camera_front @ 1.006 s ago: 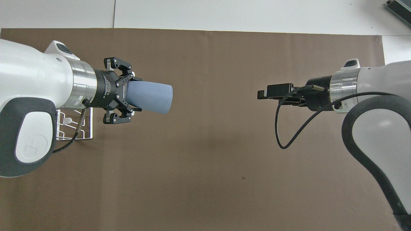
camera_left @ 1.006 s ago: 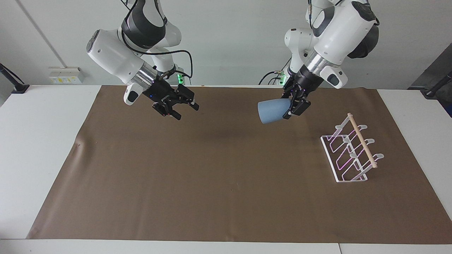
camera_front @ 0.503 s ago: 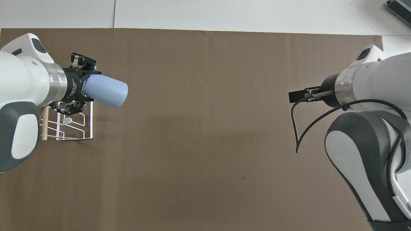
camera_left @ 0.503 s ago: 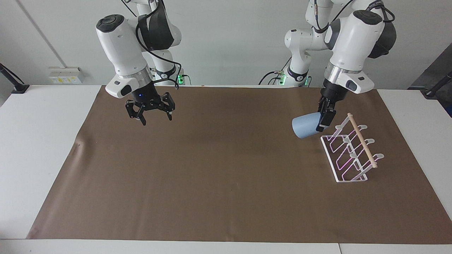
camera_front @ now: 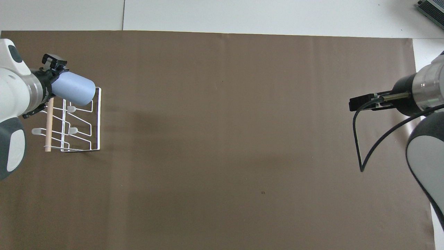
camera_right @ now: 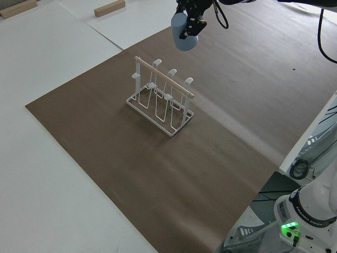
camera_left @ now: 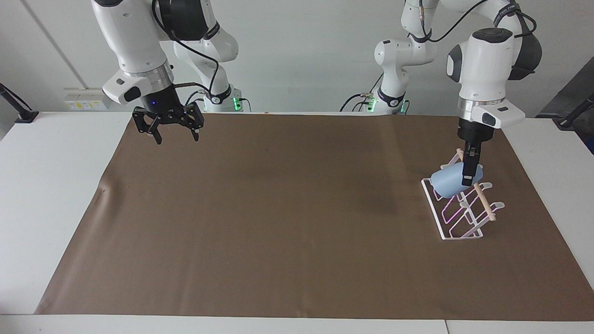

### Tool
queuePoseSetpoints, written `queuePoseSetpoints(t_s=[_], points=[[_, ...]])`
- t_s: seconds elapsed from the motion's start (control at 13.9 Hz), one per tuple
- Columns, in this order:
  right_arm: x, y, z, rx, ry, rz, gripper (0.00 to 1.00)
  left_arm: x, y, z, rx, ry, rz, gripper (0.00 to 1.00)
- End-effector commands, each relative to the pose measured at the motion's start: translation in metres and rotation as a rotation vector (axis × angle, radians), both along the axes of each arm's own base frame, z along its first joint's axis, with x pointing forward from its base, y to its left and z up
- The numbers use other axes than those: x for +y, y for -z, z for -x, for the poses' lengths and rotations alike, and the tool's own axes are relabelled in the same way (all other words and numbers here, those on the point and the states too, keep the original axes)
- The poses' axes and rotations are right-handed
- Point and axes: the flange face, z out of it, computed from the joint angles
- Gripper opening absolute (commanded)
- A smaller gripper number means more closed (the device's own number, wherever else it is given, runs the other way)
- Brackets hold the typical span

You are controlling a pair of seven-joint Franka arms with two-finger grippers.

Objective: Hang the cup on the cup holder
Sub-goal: 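Move the cup over the rack with the left gripper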

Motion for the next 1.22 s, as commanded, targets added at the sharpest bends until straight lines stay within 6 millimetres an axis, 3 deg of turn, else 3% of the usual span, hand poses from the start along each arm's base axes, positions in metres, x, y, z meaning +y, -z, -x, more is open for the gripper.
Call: queuePoseSetpoints(t_s=[0.0, 0.22, 0.58, 0.86, 1.15], points=[[-0.012, -0.022, 0.008, 0.034, 0.063, 0.004, 1.00, 0.008, 0.013, 0.000, -0.029, 0.081, -0.151, 0.00], [-0.029, -0.027, 0.014, 0.078, 0.171, -0.033, 1.00, 0.006, 0.033, -0.010, -0.037, 0.127, -0.230, 0.00], [-0.051, -0.028, 0.021, 0.074, 0.207, -0.031, 1.00, 0.001, 0.063, -0.026, -0.073, 0.144, -0.278, 0.00], [-0.059, -0.024, 0.024, 0.081, 0.218, 0.003, 1.00, -0.002, 0.075, -0.027, -0.074, 0.157, -0.287, 0.00], [-0.081, -0.016, 0.021, 0.090, 0.232, 0.032, 1.00, -0.003, 0.088, -0.022, -0.061, 0.176, -0.289, 0.00]])
